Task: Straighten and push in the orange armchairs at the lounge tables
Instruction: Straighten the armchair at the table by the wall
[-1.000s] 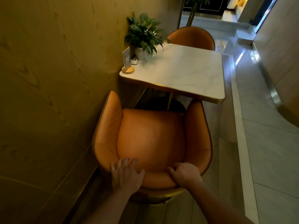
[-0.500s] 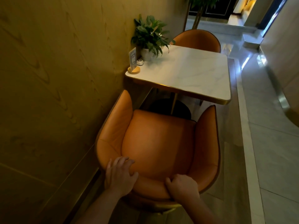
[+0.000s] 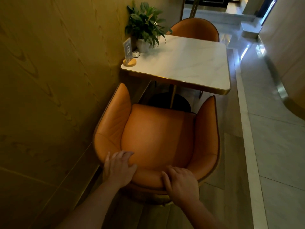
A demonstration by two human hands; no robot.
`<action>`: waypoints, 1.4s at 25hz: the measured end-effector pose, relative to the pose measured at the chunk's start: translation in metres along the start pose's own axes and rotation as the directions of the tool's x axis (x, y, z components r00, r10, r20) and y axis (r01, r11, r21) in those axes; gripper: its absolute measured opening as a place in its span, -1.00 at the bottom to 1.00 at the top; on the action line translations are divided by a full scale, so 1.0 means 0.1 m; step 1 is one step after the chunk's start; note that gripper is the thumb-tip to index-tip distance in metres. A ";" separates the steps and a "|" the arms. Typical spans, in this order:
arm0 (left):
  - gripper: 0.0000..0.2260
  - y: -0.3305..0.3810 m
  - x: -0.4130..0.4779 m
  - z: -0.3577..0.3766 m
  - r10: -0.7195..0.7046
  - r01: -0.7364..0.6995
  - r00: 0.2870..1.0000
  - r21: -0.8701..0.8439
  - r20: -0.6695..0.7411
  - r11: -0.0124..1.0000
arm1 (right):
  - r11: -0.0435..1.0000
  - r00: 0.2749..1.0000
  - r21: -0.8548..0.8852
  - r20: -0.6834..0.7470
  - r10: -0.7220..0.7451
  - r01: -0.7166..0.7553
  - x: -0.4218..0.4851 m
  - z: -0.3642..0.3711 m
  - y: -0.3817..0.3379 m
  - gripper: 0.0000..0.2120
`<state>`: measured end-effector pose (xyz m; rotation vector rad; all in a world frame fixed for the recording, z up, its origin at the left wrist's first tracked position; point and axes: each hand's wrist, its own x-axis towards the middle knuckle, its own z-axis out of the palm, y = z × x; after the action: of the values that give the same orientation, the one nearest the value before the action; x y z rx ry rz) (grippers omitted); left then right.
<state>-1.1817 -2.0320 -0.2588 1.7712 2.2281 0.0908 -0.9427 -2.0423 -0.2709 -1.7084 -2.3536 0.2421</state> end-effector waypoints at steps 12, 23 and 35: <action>-0.49 -0.43 0.56 -0.11 0.096 -0.099 0.993 -0.047 -0.063 0.994 | 0.998 0.997 0.002 -0.032 0.069 -0.069 0.37 0.16 -0.43 -0.65; -0.52 -0.59 0.91 -0.32 0.111 -0.111 0.993 0.014 0.039 0.994 | 0.999 0.967 0.032 0.254 0.016 -0.025 0.81 0.13 -0.39 -0.32; -0.48 -0.49 0.71 -0.30 0.125 -0.124 0.992 0.076 -0.013 0.989 | 0.991 0.972 -0.056 0.195 0.127 -0.118 0.84 0.08 -0.38 -0.42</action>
<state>-1.2501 -1.9712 -0.2549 1.9559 2.1578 0.0503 -1.0049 -1.9746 -0.2613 -1.9366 -2.4078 0.4021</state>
